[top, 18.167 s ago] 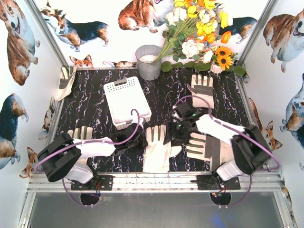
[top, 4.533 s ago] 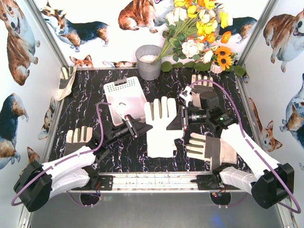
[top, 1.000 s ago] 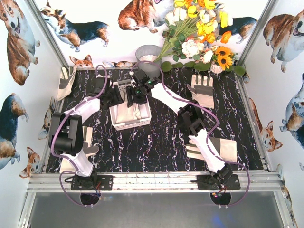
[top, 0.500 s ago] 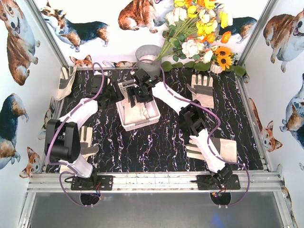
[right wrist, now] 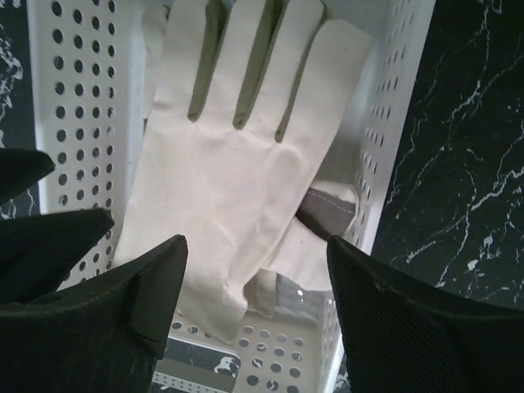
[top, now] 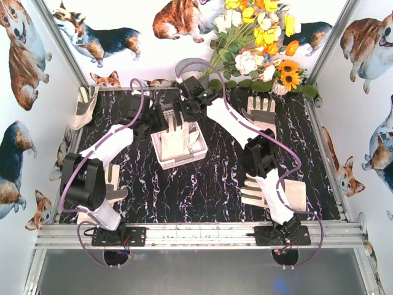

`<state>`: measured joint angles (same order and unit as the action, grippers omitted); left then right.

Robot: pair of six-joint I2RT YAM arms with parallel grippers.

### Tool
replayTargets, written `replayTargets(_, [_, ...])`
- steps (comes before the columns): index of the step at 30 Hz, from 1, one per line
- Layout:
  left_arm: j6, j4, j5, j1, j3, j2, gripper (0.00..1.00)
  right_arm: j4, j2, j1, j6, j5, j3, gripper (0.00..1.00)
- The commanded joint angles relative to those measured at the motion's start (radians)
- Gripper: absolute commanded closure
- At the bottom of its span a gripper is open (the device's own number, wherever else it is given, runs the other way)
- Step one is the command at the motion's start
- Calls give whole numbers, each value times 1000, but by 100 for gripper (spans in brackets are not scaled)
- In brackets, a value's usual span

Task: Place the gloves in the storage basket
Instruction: Place the glove in the bin.

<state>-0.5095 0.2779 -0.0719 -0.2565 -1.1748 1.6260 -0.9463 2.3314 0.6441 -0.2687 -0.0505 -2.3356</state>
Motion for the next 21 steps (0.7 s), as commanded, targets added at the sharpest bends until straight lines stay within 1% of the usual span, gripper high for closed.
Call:
replayTargets(1, [-39,42,56,-24,-65,62,51,9,-93,-4,-7,33,57,32])
replayTargets(4, [-67,48,69,-26,-96,109,54,10,-117,-4,-45,13,110,35])
replayTargets(7, [-85,57,87,-26,-143,170,56,12,-117,-4,-115,-35,151,44])
replayTargets(11, [-88,89,151,-26,-218,231,57,17,-92,-1,-166,-61,164,50])
replayTargets(16, [-84,112,231,-25,-290,303,60,18,-53,0,-204,-21,142,56])
replayTargets(21, [-87,130,248,-24,-337,370,62,16,-17,0,-248,-24,138,58])
